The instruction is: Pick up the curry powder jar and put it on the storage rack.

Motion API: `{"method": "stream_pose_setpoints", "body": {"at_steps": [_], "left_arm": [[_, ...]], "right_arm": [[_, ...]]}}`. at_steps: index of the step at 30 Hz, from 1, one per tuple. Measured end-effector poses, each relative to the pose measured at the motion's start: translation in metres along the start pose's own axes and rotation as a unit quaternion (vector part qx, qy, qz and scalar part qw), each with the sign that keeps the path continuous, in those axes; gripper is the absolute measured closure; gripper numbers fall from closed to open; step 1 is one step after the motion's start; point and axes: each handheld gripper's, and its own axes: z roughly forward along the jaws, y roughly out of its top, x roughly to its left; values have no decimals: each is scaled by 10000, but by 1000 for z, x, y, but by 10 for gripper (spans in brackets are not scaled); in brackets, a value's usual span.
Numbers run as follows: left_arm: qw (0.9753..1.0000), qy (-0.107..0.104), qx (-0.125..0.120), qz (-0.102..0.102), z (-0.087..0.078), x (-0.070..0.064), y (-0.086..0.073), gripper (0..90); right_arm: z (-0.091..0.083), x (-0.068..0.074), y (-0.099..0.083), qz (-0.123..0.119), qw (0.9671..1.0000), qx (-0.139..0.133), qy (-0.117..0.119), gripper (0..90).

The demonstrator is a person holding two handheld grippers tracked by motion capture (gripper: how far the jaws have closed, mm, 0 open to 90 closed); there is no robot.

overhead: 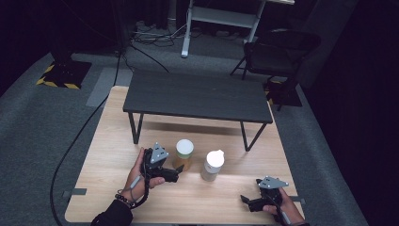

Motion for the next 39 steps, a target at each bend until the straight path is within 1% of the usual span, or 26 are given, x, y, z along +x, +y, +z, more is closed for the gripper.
{"method": "stream_pose_setpoints", "body": {"at_steps": [7,9,11,14,17,18,19,22,27,29,31,33,34,36,39], "left_arm": [[10000,7,-13,-78,8,-1,0,32],[9999,-23,-31,-144,11,0,0,34],[9999,-21,-39,-135,14,-2,1,34],[9999,-82,-37,-120,19,-2,2,37],[9999,-68,-35,-136,24,-3,2,40],[9999,-57,-28,-160,26,-3,2,40],[9997,-67,-42,-240,30,-2,1,42],[9996,-60,-20,-285,34,-2,1,46],[9996,-82,-37,-282,40,-3,0,55],[9995,-34,-36,-297,42,-5,0,56],[9994,-28,-33,-342,45,-5,0,72],[9995,26,-38,-325,48,-7,-1,103],[9993,-7,-76,-354,49,-6,-3,125],[9994,25,-150,-323,50,-8,-5,142],[9992,-6,-271,-289,50,-7,-9,201]], "right_arm": [[0,0,0,-1,10000,-1,0,0],[0,0,0,-1,10000,0,0,0],[0,0,0,-1,10000,-1,0,0],[0,0,0,-1,10000,0,0,0],[0,0,0,-2,10000,-1,0,0],[0,0,0,-3,10000,0,0,0],[0,0,0,-2,10000,-1,0,0],[0,0,0,0,10000,0,0,0],[0,0,0,-1,10000,0,0,0],[0,0,0,-2,10000,-1,0,0],[0,0,0,-1,10000,-1,0,0],[0,0,0,-2,10000,0,0,0],[0,0,0,-3,10000,0,1,0],[0,0,0,-3,10000,0,2,0],[0,0,0,-5,10000,0,3,0]]}}
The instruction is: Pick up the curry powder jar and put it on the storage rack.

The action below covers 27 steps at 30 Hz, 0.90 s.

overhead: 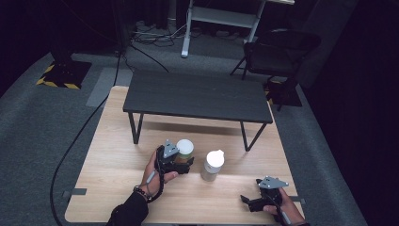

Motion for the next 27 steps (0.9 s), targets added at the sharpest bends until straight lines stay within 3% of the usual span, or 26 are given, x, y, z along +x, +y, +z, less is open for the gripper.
{"method": "stream_pose_setpoints", "body": {"at_steps": [2,4,10,22,27], "left_arm": [[9999,23,-34,132,0,-1,0,296],[9998,-19,-73,157,-1,1,-1,307],[9995,-14,-116,287,-1,1,-3,320],[9997,-18,-118,234,-6,2,4,332],[9994,61,-82,319,-11,-3,12,333]], "right_arm": [[0,0,0,-5,10000,-1,5,0],[0,0,0,-6,10000,-1,6,0],[0,-1,0,-9,10000,0,10,0],[-1,-1,-1,-20,10000,-1,20,1],[-1,-1,-1,-20,10000,0,19,1]]}}
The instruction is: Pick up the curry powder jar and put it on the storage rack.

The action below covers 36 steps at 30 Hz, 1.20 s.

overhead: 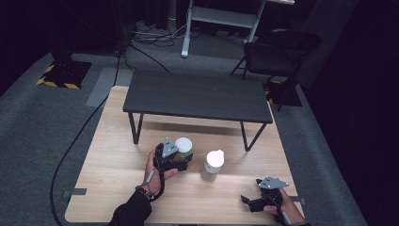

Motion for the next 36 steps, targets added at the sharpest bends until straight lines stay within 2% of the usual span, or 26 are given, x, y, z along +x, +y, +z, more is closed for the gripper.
{"method": "stream_pose_setpoints", "body": {"at_steps": [4,12,15,22,25,36], "left_arm": [[10000,-6,-45,-79,-4,-2,5,333],[9999,13,-115,-96,-11,-9,18,335],[9998,86,-105,-148,-13,-13,23,335],[9998,112,-139,-131,-23,-16,38,336],[9997,27,-165,-184,-28,-13,45,336],[9998,123,-176,-47,-43,-19,74,337]], "right_arm": [[0,0,0,1,10000,0,1,1],[0,0,0,6,10000,0,-4,1],[0,0,0,5,10000,0,-5,1],[0,0,0,5,10000,0,-4,1],[0,0,0,5,10000,0,-4,1],[0,0,0,6,10000,0,-6,1]]}}
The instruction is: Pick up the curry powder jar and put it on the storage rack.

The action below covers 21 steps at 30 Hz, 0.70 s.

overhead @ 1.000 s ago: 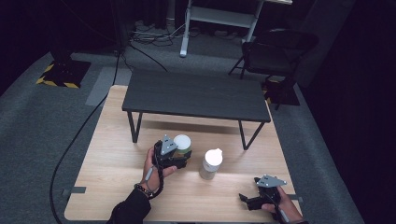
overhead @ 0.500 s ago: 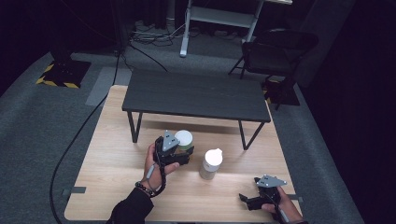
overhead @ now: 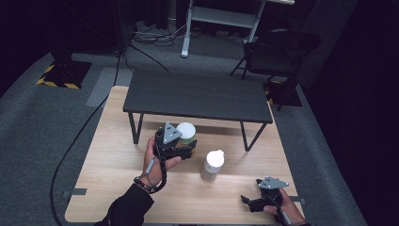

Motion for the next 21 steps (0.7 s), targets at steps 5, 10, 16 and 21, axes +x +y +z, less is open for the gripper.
{"method": "stream_pose_setpoints", "body": {"at_steps": [5,10,16,21], "left_arm": [[10000,-22,1,54,-5,-1,14,337],[9999,-2,-75,140,-9,-6,26,338],[9997,63,-80,216,-8,-12,39,338],[9996,126,-116,233,-9,-15,50,338]], "right_arm": [[0,0,0,2,10000,0,1,1],[0,0,0,2,10000,1,1,1],[0,0,0,2,10000,-1,-2,1],[0,0,0,1,10000,1,-3,1]]}}
